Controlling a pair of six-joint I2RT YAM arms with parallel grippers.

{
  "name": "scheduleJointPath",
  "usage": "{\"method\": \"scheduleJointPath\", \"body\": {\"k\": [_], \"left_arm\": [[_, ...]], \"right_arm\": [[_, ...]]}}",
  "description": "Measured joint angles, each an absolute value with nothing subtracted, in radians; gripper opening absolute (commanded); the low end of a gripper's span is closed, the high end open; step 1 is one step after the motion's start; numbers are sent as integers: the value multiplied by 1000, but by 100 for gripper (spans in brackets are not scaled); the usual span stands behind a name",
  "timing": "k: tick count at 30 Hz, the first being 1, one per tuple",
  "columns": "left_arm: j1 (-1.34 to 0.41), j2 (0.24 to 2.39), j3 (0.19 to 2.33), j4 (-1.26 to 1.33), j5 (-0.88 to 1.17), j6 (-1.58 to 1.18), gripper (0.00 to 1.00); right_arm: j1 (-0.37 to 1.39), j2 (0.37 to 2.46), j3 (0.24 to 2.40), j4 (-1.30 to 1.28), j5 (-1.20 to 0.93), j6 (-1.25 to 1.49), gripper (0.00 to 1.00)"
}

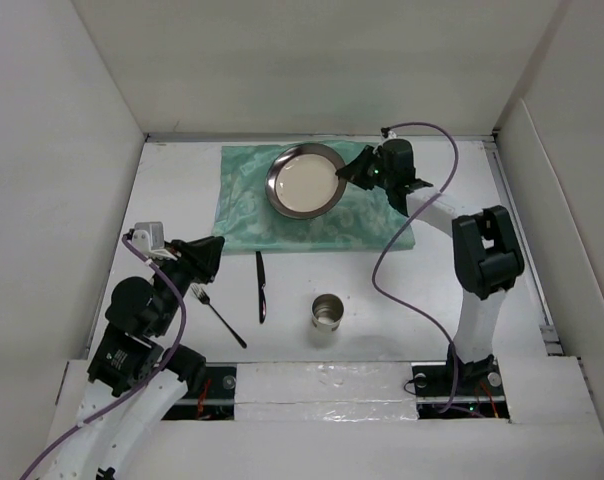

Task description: Set the dinner table for one person

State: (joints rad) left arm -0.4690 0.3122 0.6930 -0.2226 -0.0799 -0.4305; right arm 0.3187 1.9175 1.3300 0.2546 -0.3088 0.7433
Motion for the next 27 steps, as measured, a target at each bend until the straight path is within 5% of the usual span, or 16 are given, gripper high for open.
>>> {"method": "scheduleJointPath", "body": {"k": [14,24,27], "left_arm": [[-469,364,693,-224,-115,-430,22],[-469,366,693,-224,-114,-430,22],[-469,366,693,-225,-115,-430,23]], "right_arm": [[302,2120,1366,333,-325,827,0],[285,2104,1298,333,-299,822,64],[282,2058,1298,283,-271,772,66]]}}
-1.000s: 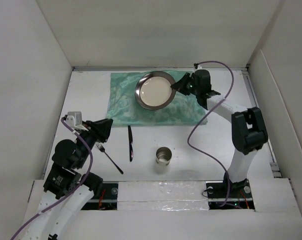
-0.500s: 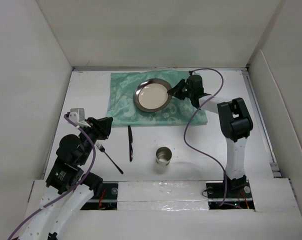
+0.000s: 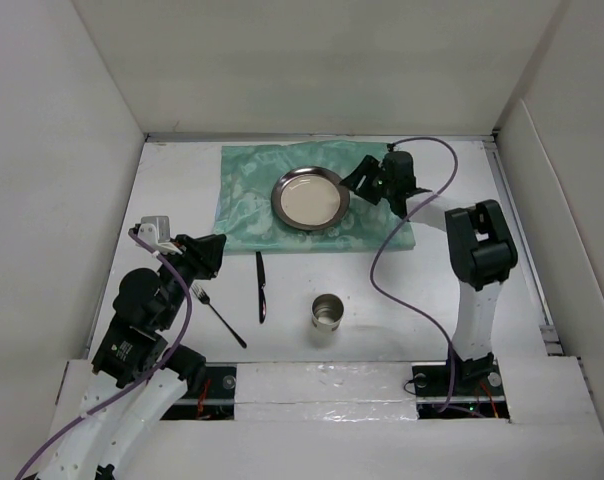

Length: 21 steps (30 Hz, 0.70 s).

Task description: Set the dinner table for one person

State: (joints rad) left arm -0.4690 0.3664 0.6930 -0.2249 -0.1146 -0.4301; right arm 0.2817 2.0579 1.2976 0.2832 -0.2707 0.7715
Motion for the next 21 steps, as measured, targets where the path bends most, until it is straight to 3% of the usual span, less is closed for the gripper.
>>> {"method": "scheduleJointPath", "body": {"k": [2,5,6,7,13,15,18,21], "left_arm": [[-469,366,693,-224,-115,-430,22],[-469,366,693,-224,-115,-430,22],[-469,366,693,-225,-115,-430,22],[-469,366,693,-225,-115,-430,22],[-469,369,693,-223,-115,-430,23],[-469,371,693,-223,-114,-430,23],[-469,371,693,-223,-114,-430,23],[-469,369,693,-221,-113,-430,24]], "right_arm": [[281,2002,1295,242,-242,723,66],[281,1881,1264,189,-193,643,50],[281,1830,1241,172,-177,617,18],[281,1774,1215,155,-170,584,0],[380,1374,1023,38,-123,394,0],[502,1237,963,-34,-90,343,22],[680,1090,902,-153,-35,303,68],[762,1013,855,-270,7,291,74]]}}
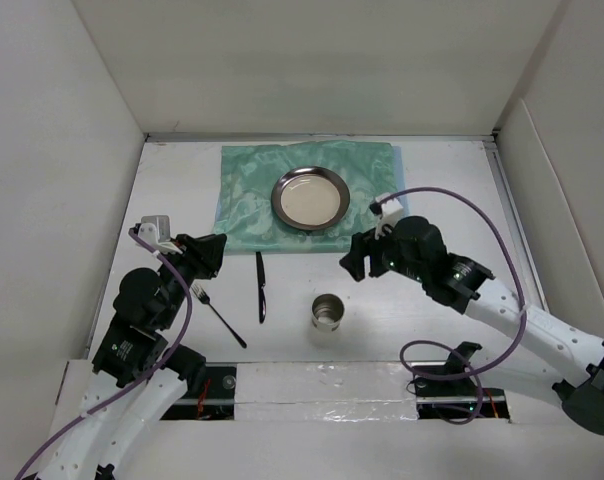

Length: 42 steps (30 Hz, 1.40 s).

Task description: Set the dinner table for one person

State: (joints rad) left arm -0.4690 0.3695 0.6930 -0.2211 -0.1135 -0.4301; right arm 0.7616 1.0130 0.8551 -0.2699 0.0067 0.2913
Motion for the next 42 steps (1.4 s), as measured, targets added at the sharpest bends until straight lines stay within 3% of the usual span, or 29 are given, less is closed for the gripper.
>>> {"method": "scheduleJointPath", "body": {"k": [7,16,18,20,27,33,42], "left_arm": [[-469,372,693,-221,-110,-430,24],[-469,382,693,-221,-110,-430,25],[-469,383,693,-221,-110,-430,25],[-469,384,693,-221,-110,-430,25],[-469,396,693,-219,-107,-430,25],[-469,401,693,-217,-106,-429,25],[-469,386,693,-217,-106,-427,25]], "right_arm": [[903,1058,825,-470,66,310,68],[988,1210,821,-479,47,320,58],[989,1239,817,-466,53,327,32],[989,1264,816,-451,67,342,0],[970,1237,839,-411,143,353,0],[702,1282,1018,-262,162,267,0],[312,1837,1579,-187,110,212,0]]}}
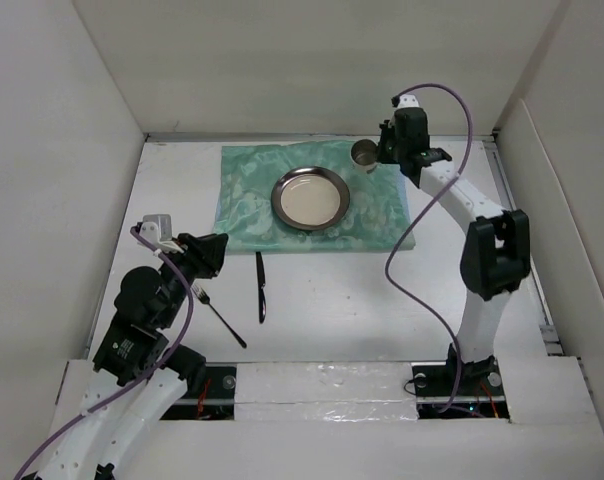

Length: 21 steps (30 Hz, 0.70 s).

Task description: Set the dinner table for one person

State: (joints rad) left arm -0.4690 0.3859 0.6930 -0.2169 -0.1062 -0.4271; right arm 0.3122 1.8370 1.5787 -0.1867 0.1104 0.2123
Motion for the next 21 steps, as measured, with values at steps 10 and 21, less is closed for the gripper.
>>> {"method": "scheduleJointPath", "body": {"k": [10,21], "left_arm": [[-469,373,693,-214,-109,-426,25],[-469,377,693,-214,-113,-426,25]], "right_arm": [[162,2261,1985,-321,56,213,0],[118,2318,2033,-326,-42,289,6]]}}
